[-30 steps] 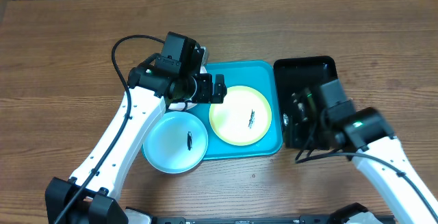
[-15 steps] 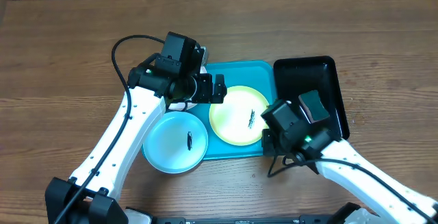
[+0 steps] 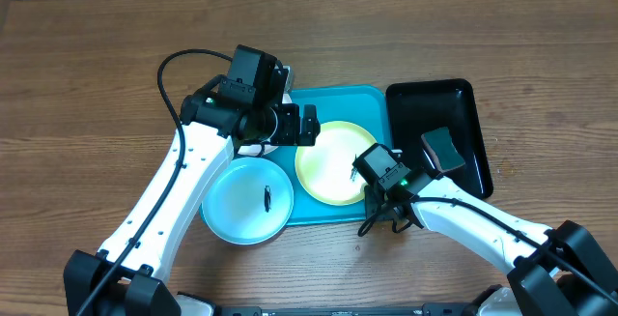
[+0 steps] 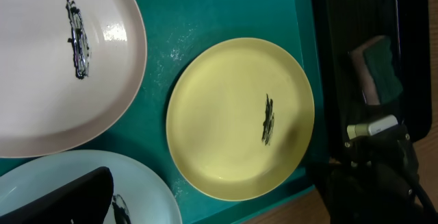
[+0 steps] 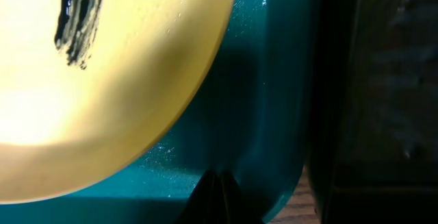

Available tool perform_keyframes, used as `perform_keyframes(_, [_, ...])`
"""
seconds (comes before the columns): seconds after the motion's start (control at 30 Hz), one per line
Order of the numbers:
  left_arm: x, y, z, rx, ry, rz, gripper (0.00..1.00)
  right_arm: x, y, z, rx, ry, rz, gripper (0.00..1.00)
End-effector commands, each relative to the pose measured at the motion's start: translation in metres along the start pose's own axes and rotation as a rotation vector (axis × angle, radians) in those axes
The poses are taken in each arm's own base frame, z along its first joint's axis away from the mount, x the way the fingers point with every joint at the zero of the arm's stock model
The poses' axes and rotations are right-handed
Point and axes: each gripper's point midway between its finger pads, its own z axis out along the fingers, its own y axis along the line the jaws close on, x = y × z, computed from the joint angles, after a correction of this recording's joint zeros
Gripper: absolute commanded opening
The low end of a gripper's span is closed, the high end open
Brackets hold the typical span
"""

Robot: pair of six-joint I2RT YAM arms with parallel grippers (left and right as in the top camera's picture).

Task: Clean dirty plates on tray and stack at the side
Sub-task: 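Move the right gripper over the black tray toward the green sponge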

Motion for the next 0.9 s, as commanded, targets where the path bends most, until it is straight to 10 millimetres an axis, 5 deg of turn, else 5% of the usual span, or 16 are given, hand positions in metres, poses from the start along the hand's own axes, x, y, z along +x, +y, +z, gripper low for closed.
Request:
perform_keyframes(0.0, [-0.002,-0.002,0.0,-0.002,-0.006,0.019,1.0,0.008,0.005,0.0,-0.027,0.033,0.0,0.04])
perform_keyframes(0.27, [-0.002,-0.002,0.0,-0.002,-0.006,0.019,1.0,0.013,0.006,-0.004,-0.03,0.071,-0.006,0.04])
perform_keyframes(0.5, [-0.002,-0.002,0.0,-0.002,-0.006,0.019,1.0,-0.033,0.022,-0.042,-0.039,-0.033,-0.03,0.07])
perform_keyframes(0.7, [-0.002,-0.002,0.0,-0.002,-0.006,0.019,1.0,-0.063,-0.009,-0.084,0.053,-0.048,0.052,0.1])
perform_keyframes(0.87, [-0.002,-0.002,0.0,-0.002,-0.006,0.019,1.0,-0.063,-0.052,-0.082,0.096,0.023,0.181,0.04])
